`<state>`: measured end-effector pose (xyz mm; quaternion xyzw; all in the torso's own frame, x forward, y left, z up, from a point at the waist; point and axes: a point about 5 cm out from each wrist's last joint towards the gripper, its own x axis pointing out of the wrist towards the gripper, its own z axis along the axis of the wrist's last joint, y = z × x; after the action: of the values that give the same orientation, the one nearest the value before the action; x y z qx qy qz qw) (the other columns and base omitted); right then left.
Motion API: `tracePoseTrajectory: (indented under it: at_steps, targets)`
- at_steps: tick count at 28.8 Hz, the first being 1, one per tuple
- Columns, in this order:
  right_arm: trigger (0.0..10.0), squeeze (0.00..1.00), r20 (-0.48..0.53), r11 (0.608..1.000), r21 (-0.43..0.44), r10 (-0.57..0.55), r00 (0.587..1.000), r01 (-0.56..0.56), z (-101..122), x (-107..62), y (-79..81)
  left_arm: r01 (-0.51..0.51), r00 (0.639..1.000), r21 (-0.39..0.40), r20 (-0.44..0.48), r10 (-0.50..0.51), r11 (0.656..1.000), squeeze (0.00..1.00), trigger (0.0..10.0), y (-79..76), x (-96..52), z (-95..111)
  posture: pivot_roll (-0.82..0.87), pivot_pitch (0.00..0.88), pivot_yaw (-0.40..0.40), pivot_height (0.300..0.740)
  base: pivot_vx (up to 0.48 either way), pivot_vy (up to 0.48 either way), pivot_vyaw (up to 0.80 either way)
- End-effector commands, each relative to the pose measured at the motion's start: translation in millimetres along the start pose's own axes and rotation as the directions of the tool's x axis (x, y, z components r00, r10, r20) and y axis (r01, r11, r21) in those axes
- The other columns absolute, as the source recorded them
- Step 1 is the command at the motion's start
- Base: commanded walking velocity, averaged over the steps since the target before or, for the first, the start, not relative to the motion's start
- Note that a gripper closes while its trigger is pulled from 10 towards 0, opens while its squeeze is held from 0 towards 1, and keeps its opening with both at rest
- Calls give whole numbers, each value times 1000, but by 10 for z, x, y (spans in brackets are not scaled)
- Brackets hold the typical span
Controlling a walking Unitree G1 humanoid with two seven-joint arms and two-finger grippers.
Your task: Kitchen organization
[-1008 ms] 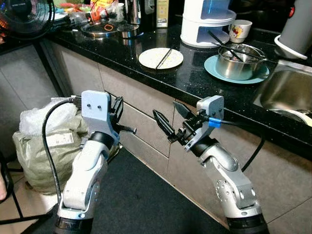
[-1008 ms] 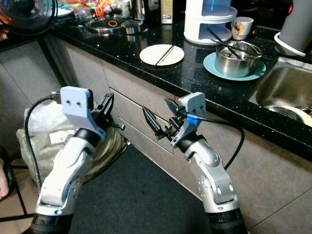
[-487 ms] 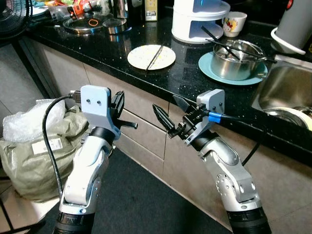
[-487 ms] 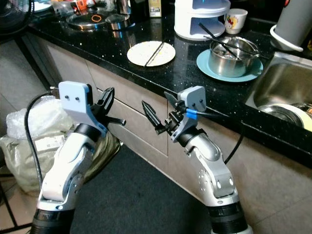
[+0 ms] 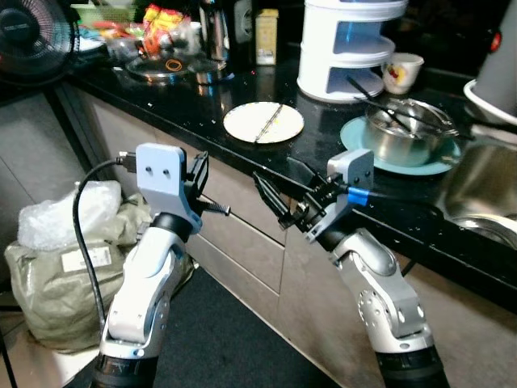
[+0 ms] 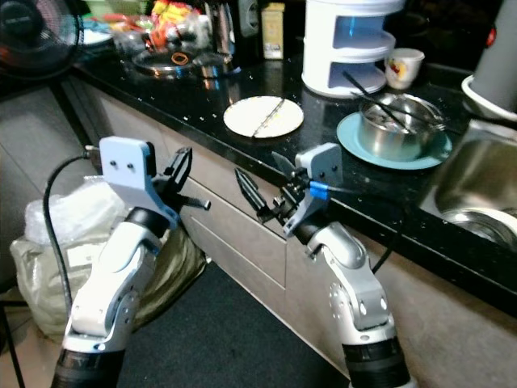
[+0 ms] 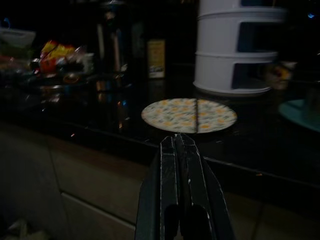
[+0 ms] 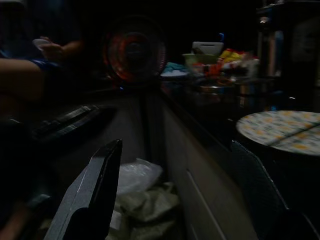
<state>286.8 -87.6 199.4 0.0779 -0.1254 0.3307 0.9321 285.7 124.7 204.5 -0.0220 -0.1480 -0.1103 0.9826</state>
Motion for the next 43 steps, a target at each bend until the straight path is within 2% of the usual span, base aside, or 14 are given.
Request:
tracePoseTrajectory:
  at_steps: [1,8,16,31,36,38,43]
  targets:
    - [10000,0,-1,1000,-13,25,1000,-25,14,7,24,-4,1000,2,-4,4,1000,0,10000,4,-12,-13,24,0,-3,740,296,0,0]
    - [10000,0,-1,999,-15,44,999,-44,27,17,49,-4,1000,2,-5,4,1000,0,10000,3,-15,-12,24,0,-1,740,302,0,589]
    - [10000,0,15,999,0,40,999,-40,61,48,58,-5,1000,2,-5,5,1000,0,10000,9,-12,-10,24,0,-1,740,307,0,0]
    - [10000,0,28,997,-18,77,997,-77,215,165,183,-3,1000,0,-5,3,1000,0,10000,8,-2,-14,21,0,1,740,299,0,0]
    - [10000,0,9,998,-52,41,999,-40,258,204,149,-14,1000,-10,-6,14,1000,0,10000,17,2,-19,20,0,0,740,282,0,0]
    - [10000,0,-36,994,-104,-20,999,17,254,237,106,-23,1000,-14,-11,23,1000,0,10000,22,4,-28,21,0,-3,740,0,0,0]
    - [10000,0,-82,987,-156,-56,995,43,271,267,63,-23,1000,-12,-15,22,1000,0,10000,26,0,-36,20,0,-5,740,0,0,0]
